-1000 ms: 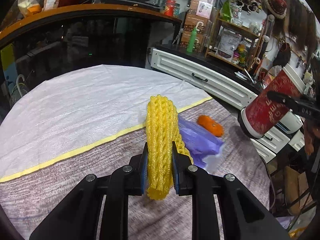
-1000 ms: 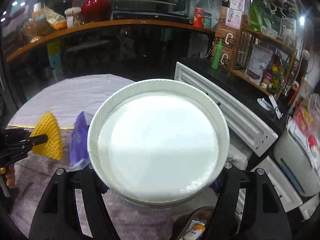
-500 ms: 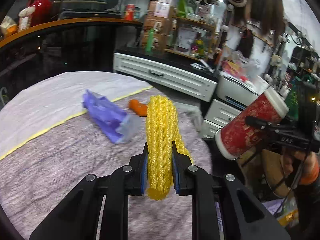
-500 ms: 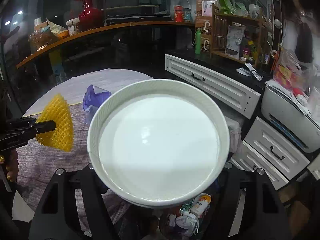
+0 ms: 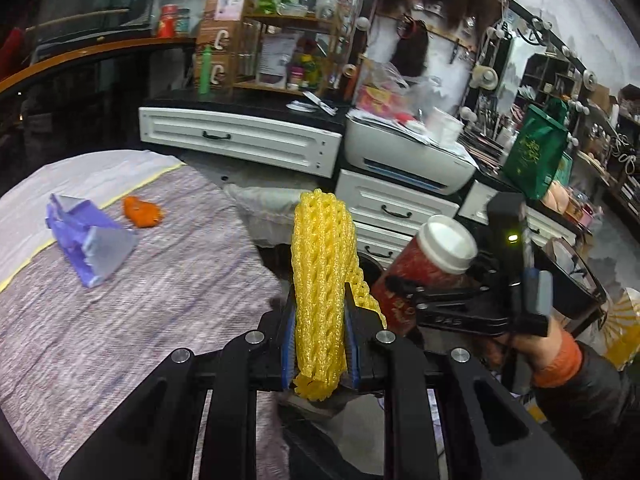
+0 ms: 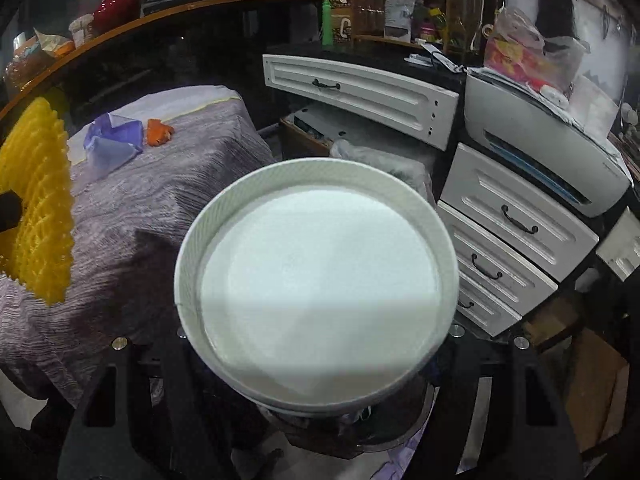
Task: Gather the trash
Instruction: 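Carry the yellow net and red cup over to the black bin, then open the right tool to drop the cup while the left tool releases the net into the bin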
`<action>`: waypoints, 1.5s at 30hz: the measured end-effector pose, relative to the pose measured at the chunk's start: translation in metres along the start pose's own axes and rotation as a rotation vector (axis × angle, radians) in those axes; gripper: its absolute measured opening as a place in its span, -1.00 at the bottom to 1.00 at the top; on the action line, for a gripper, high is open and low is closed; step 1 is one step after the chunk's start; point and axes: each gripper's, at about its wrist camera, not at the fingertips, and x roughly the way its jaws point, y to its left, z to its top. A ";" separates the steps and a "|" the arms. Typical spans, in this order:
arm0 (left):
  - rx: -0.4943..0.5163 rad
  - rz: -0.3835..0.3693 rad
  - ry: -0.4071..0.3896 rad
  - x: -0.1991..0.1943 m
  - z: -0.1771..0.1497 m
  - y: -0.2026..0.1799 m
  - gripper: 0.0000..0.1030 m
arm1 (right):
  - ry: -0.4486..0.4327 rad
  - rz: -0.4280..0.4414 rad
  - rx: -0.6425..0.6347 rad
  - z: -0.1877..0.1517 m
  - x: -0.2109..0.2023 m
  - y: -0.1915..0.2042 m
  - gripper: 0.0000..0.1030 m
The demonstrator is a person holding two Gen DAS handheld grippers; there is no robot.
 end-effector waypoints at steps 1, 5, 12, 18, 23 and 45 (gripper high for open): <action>0.005 -0.006 0.007 0.005 0.000 -0.004 -0.62 | 0.016 0.000 0.011 -0.003 0.009 -0.003 0.38; 0.019 -0.026 0.033 0.021 0.002 -0.018 -0.62 | 0.057 -0.012 0.024 -0.015 0.036 -0.008 0.38; 0.037 -0.034 0.078 0.044 -0.001 -0.032 -0.62 | 0.158 -0.019 0.031 -0.037 0.095 -0.011 0.39; 0.045 -0.038 0.111 0.060 -0.004 -0.038 -0.62 | 0.247 -0.033 0.034 -0.052 0.135 -0.017 0.39; 0.055 -0.042 0.134 0.069 -0.007 -0.044 -0.62 | 0.298 -0.039 0.065 -0.058 0.153 -0.026 0.40; 0.106 -0.043 0.228 0.123 -0.014 -0.064 -0.62 | 0.135 -0.037 0.170 -0.062 0.058 -0.054 0.48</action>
